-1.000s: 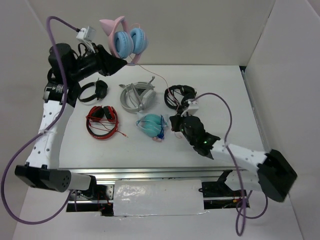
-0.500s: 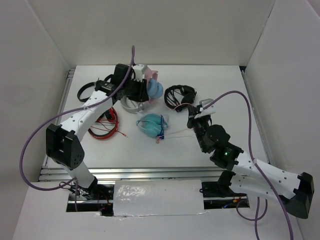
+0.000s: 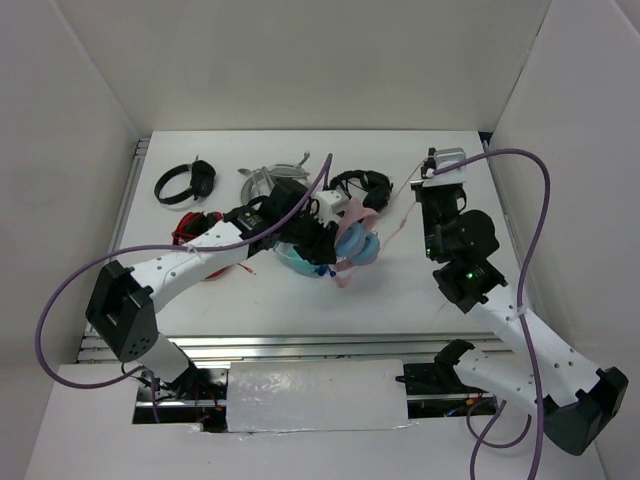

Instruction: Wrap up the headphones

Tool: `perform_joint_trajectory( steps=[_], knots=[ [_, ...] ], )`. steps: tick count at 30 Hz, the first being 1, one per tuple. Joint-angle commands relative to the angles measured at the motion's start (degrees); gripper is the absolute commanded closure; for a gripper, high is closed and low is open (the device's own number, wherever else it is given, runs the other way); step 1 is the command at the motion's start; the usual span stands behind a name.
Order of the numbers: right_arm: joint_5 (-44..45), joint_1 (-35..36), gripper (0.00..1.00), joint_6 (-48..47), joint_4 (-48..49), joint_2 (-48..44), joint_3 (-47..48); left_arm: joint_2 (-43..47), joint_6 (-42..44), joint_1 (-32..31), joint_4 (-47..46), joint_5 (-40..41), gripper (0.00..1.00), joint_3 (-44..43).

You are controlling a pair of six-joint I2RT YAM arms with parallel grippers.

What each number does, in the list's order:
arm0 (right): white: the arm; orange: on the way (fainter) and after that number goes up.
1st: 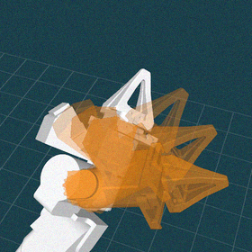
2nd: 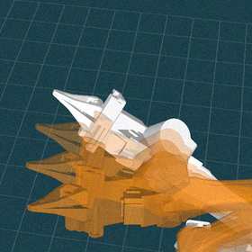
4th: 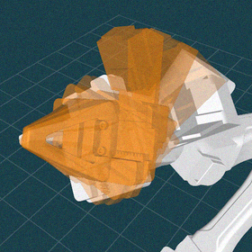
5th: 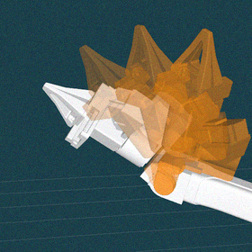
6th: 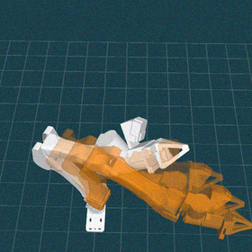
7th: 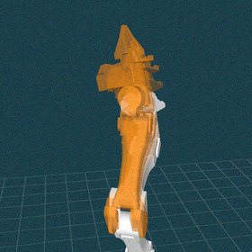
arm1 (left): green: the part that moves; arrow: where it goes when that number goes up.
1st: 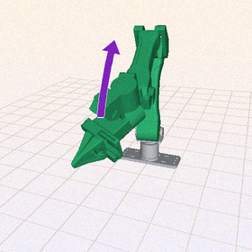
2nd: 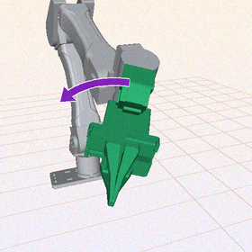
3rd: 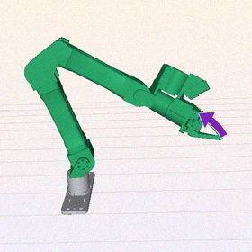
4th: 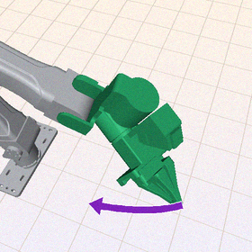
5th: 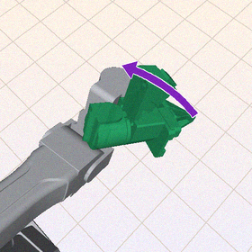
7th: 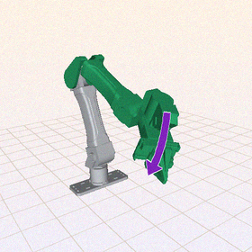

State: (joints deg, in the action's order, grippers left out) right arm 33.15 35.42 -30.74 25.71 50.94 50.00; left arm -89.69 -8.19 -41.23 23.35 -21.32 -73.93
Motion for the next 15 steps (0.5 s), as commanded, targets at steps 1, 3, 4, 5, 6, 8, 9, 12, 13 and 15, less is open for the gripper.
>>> perform_joint_trajectory(
  steps=[1,3,4,5,6,8,9,12,13,15],
  knots=[
    [-3.0,-3.3,1.00,4.8,-2.5,-3.1,3.0,5.6,-1.4,1.2,-9.2,0.3,1.00,0.3],
    [-0.6,-4.6,1.00,6.9,-3.6,-6.0,0.0,5.8,-2.6,3.1,-9.1,1.9,1.00,-0.4],
    [0.2,-5.2,1.00,9.3,-3.8,-7.2,-1.1,6.0,-2.9,4.0,-8.5,2.8,1.00,-0.8],
    [0.9,-5.6,1.00,10.5,-4.4,-9.6,-2.3,5.9,-3.1,5.6,-8.5,3.1,1.00,-1.1],
    [0.7,-6.5,1.00,12.7,-5.8,-10.6,-3.9,5.8,-3.1,6.3,-8.3,3.1,1.00,-1.6],
    [-0.4,-7.4,1.00,14.5,-7.5,-13.8,-5.0,5.6,-3.9,9.0,-8.0,2.8,1.00,-2.0],
    [-1.7,-7.6,1.00,15.4,-9.2,-14.8,-5.9,5.4,-4.5,9.8,-8.5,2.2,1.00,-1.8],
    [-2.3,-7.7,1.00,19.7,-12.5,-17.5,-7.5,5.8,-7.5,13.7,-11.5,0.0,1.00,-1.0],
    [-2.0,-7.6,1.00,20.8,-13.3,-18.7,-8.2,6.0,-8.5,14.9,-12.4,-0.7,1.00,-0.9],
    [-1.2,-7.4,1.00,23.3,-14.5,-19.9,-11.0,6.0,-10.4,18.3,-15.1,-4.7,1.00,-0.9]
  ],
)
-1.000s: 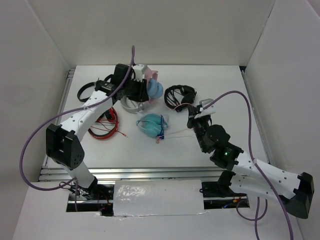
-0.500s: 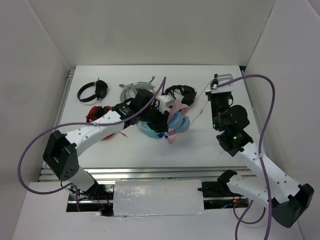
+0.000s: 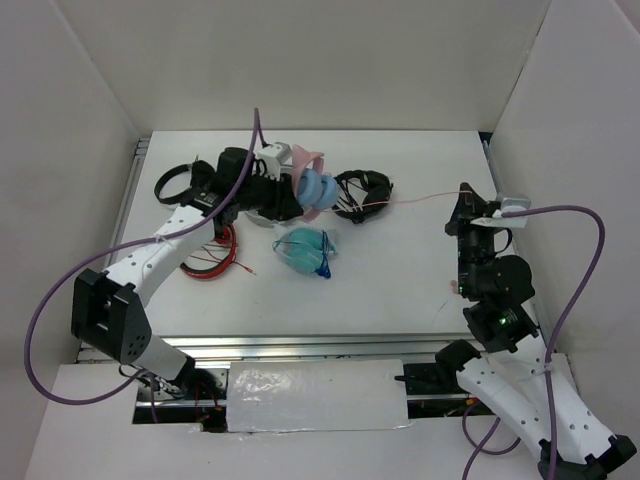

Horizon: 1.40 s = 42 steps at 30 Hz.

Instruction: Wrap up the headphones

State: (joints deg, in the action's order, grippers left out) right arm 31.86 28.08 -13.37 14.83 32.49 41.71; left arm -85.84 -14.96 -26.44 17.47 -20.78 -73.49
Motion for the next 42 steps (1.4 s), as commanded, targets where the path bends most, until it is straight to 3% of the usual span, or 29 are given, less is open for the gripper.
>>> perform_joint_trajectory(
  steps=[1,7,12,19,23,29,42],
  knots=[
    [0.7,0.0,1.00,7.6,-3.8,-2.2,-3.6,2.2,-4.1,4.5,-9.5,-6.4,1.00,-1.6],
    [-4.5,1.0,1.00,10.0,-5.9,-4.8,-5.3,0.8,-4.1,7.8,-7.4,-4.4,1.00,-4.9],
    [-13.7,4.7,1.00,2.5,-5.3,0.0,0.5,-2.7,0.0,2.8,-2.4,-1.3,1.00,-6.9],
    [-17.9,7.1,1.00,-6.9,-1.6,10.1,12.3,-4.8,4.2,-4.6,0.4,-1.7,1.00,-5.8],
    [-23.4,4.2,1.00,-7.7,-5.9,18.1,22.5,-2.3,8.1,-10.0,-0.3,-2.3,1.00,-2.1],
    [-33.1,0.4,1.00,-7.5,-9.1,25.3,29.8,0.7,12.2,-16.6,-0.7,-1.2,1.00,0.8],
    [-54.7,-6.7,1.00,-9.3,-14.3,37.4,37.9,-0.5,14.3,-24.2,1.1,-3.6,1.00,-0.5]
  ],
)
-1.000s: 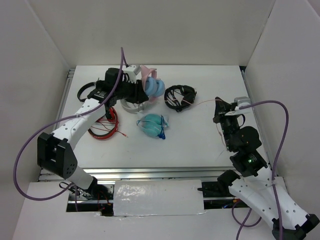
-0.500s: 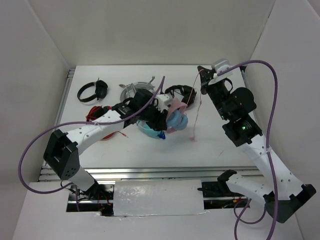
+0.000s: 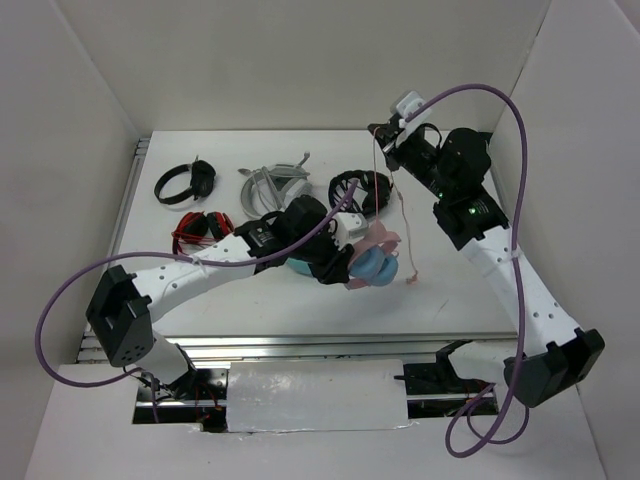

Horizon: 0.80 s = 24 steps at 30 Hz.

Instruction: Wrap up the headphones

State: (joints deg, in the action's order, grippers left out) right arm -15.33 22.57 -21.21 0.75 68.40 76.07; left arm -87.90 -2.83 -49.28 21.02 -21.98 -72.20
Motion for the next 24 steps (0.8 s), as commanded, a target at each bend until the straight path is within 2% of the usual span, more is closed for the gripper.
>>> perform_joint_trajectory(
  steps=[1,8,13,15,21,24],
  knots=[
    [-8.2,-1.4,1.00,-1.4,-0.3,2.3,3.9,1.2,2.2,-1.7,-2.3,-2.5,1.00,-2.1],
    [-12.4,-3.5,1.00,-1.2,-4.1,11.0,7.5,1.4,5.1,-5.5,-0.2,-0.4,1.00,-4.7],
    [-11.8,-5.2,1.00,3.7,-2.3,17.0,5.9,4.7,4.9,-7.1,-0.5,2.7,1.00,-4.3],
    [-9.9,-6.7,1.00,7.7,1.7,17.1,0.8,7.9,4.5,-7.1,-1.4,5.9,1.00,-3.3],
    [-13.0,-9.6,1.00,17.9,9.3,14.9,-15.2,15.9,3.4,-6.5,-5.6,14.0,1.00,-1.0],
    [-13.7,-9.5,1.00,21.1,12.4,12.2,-23.1,17.7,-0.9,-4.0,-7.7,17.5,1.00,-1.4]
  ],
)
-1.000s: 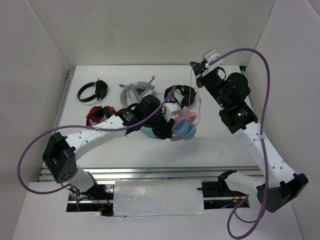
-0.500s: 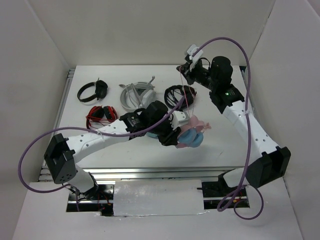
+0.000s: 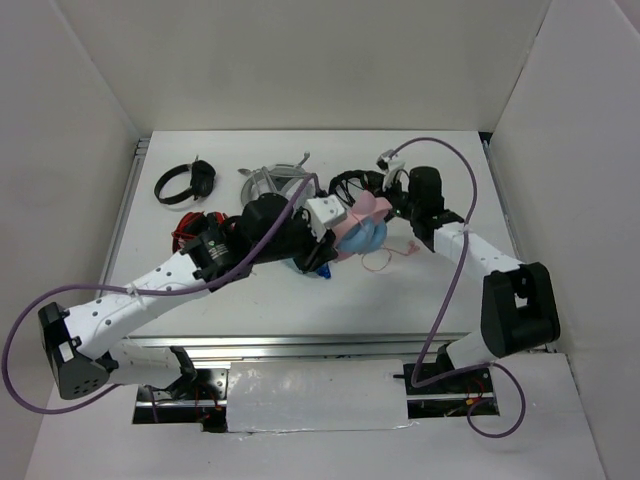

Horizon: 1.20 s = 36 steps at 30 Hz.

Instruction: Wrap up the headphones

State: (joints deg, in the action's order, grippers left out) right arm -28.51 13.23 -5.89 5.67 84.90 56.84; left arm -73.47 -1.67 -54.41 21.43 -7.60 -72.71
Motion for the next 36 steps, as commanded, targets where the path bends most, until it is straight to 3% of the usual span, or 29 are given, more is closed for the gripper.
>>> perform_joint_trajectory(
  steps=[1,8,15,24,28,36],
  knots=[
    [-1.1,0.1,1.00,7.9,9.4,-4.9,-7.7,3.4,-2.3,1.9,-8.8,5.2,1.00,-1.4],
    [0.7,2.5,1.00,16.5,14.2,-13.6,-23.1,2.6,-7.4,7.8,-10.7,11.9,1.00,-5.3],
    [-1.4,7.5,1.00,23.4,17.4,-21.0,-32.5,0.7,-17.6,18.5,-17.5,8.9,1.00,-2.9],
    [9.3,13.5,1.00,30.4,13.8,-21.4,-27.9,-2.4,-23.4,20.3,-25.9,0.6,1.00,1.7],
    [8.8,15.1,0.98,30.8,12.9,-18.3,-26.5,-3.1,-27.5,21.4,-26.3,4.2,1.00,1.3],
    [6.0,21.4,0.94,30.1,18.9,-14.5,-26.3,-4.7,-31.8,24.1,-31.5,-0.4,1.00,1.7]
  ],
)
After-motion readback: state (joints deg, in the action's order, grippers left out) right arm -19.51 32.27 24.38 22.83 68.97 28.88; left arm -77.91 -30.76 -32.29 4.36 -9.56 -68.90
